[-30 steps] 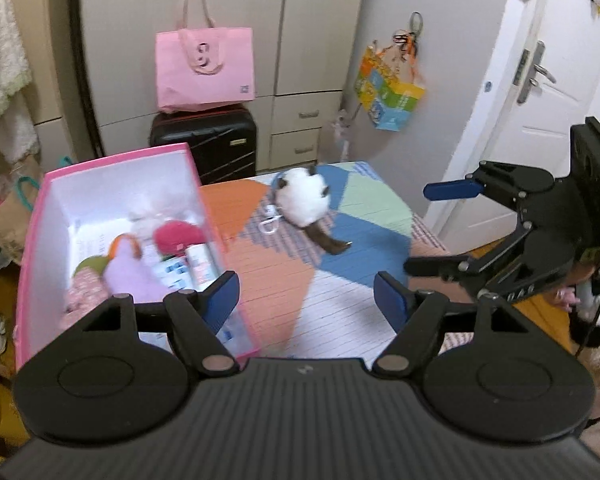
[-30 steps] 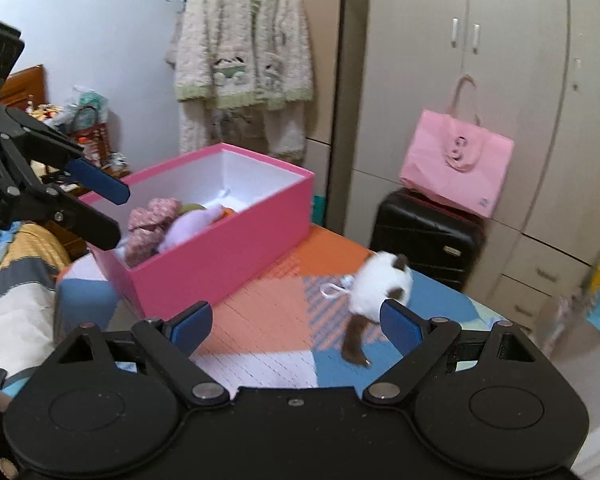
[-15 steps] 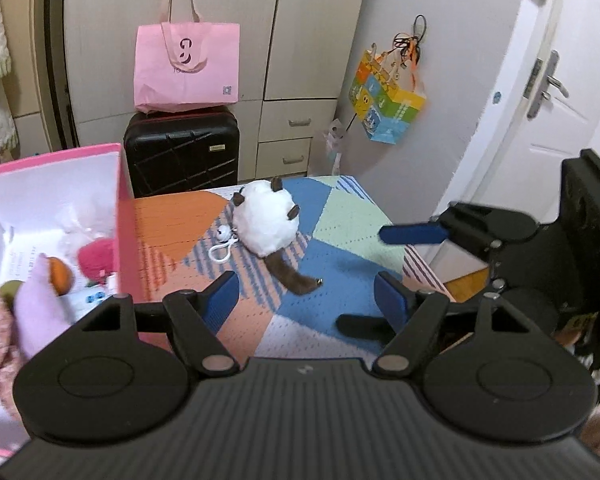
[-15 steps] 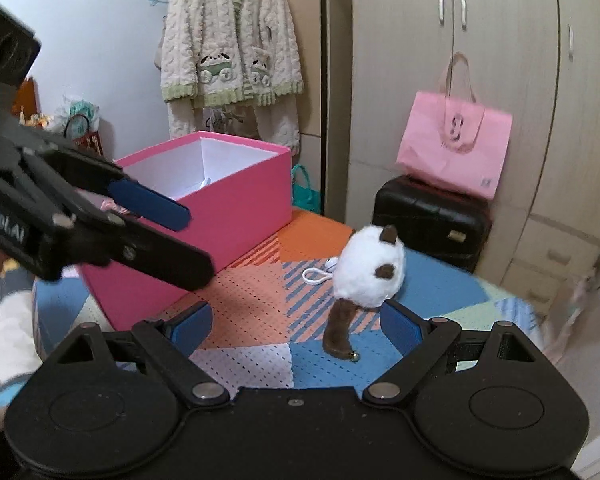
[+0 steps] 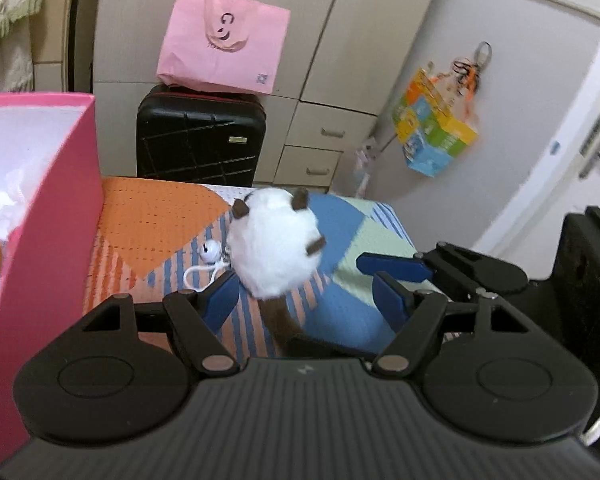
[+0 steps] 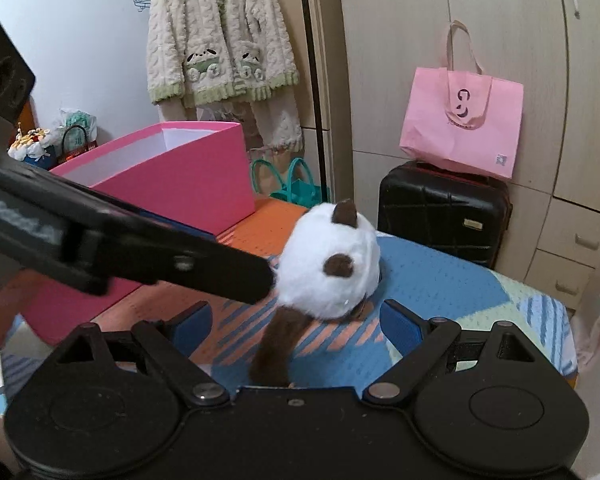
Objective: Organize soft objects
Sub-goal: 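Grasp the white plush cat with both grippers and lift it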
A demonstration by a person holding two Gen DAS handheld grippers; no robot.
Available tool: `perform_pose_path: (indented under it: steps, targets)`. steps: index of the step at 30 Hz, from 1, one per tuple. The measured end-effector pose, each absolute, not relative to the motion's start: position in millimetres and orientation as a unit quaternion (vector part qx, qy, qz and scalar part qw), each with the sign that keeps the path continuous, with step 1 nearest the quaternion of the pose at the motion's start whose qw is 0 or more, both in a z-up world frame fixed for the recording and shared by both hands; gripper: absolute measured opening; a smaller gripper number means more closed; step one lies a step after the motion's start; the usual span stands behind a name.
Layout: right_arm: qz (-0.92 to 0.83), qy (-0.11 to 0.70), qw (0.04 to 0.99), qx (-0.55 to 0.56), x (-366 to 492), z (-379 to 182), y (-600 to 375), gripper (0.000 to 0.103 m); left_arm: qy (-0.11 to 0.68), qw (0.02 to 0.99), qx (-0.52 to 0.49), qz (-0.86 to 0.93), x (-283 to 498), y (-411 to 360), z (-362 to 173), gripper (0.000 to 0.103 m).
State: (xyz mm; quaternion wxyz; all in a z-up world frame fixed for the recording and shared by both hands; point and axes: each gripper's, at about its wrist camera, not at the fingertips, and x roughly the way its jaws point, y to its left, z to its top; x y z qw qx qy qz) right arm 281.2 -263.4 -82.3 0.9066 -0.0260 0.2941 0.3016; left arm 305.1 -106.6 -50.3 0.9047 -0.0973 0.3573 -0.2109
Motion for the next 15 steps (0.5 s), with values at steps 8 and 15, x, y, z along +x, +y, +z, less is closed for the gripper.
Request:
perform_pose_path:
  steps: [8,15]
  targets:
    - [0.304,0.315,0.899,-0.013,327,-103,-253,0.093,0.337,0.910,-0.157,-0.185,334,-105,-75,0.065]
    - [0.319,0.326,0.889,-0.024,339,-111,-246,0.086,0.331,0.915,-0.145,-0.181,338,-112,-84,0.054]
